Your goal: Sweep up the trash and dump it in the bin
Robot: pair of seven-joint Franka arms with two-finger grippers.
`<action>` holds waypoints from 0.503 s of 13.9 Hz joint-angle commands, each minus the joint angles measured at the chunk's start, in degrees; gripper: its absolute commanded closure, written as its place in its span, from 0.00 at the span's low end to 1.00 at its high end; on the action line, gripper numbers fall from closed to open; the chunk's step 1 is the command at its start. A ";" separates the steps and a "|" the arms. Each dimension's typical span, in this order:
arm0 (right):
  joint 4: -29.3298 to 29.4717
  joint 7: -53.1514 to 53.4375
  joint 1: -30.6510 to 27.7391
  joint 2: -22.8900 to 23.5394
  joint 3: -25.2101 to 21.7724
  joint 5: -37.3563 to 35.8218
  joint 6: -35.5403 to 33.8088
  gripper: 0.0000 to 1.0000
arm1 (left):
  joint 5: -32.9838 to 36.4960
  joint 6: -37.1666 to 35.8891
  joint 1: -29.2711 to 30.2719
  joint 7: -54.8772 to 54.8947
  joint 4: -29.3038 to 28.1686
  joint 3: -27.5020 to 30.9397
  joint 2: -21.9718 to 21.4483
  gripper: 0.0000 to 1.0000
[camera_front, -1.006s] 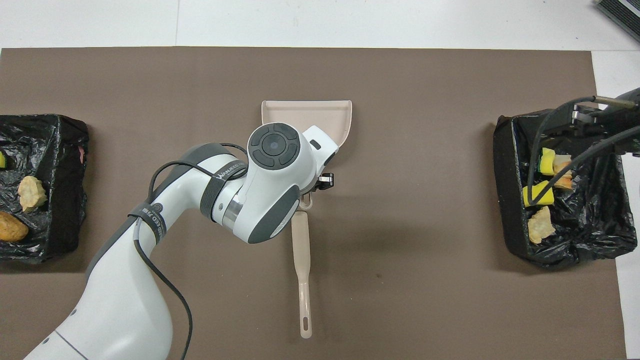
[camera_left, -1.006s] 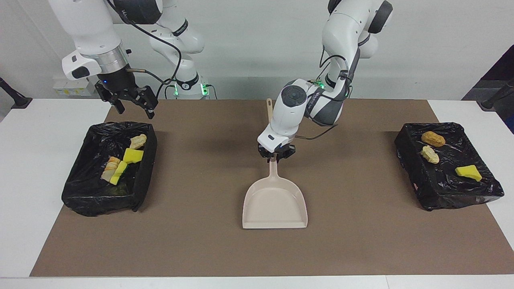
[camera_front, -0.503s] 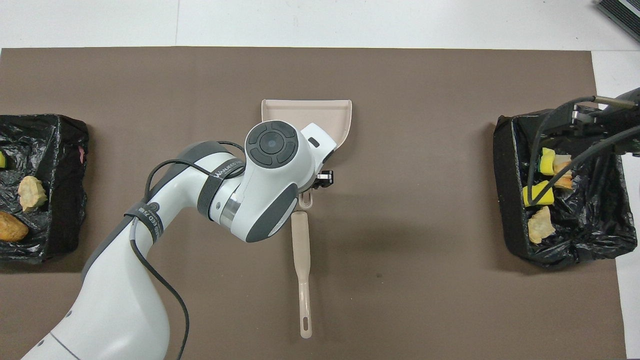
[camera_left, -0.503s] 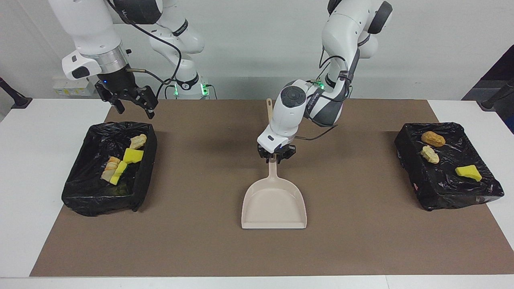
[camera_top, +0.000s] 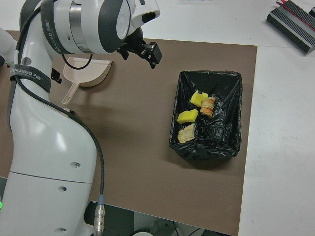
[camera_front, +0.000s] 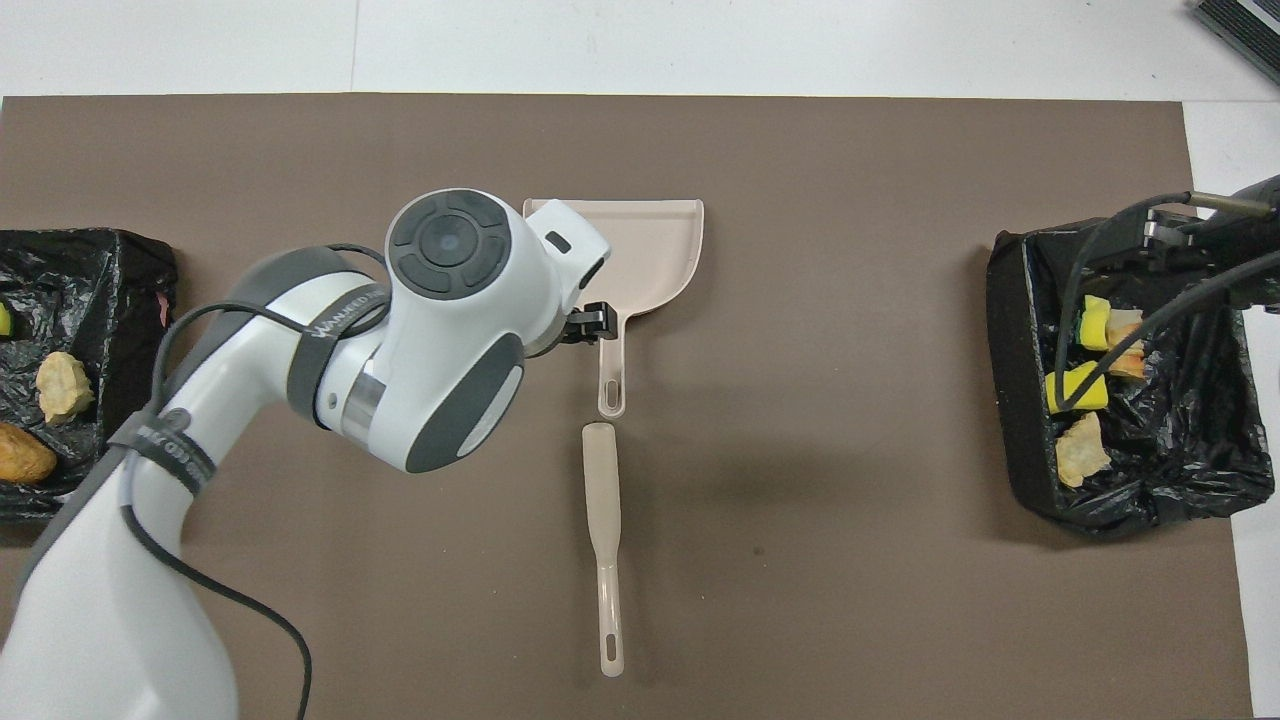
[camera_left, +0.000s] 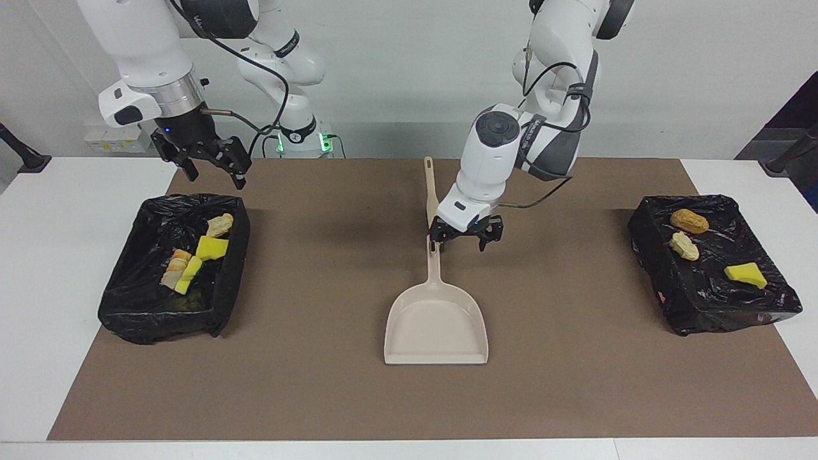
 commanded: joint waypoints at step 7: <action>-0.22 -1.07 -0.70 -0.06 0.28 0.57 0.15 0.00 | 0.67 -12.23 16.34 29.55 -2.43 -0.32 -10.21 0.00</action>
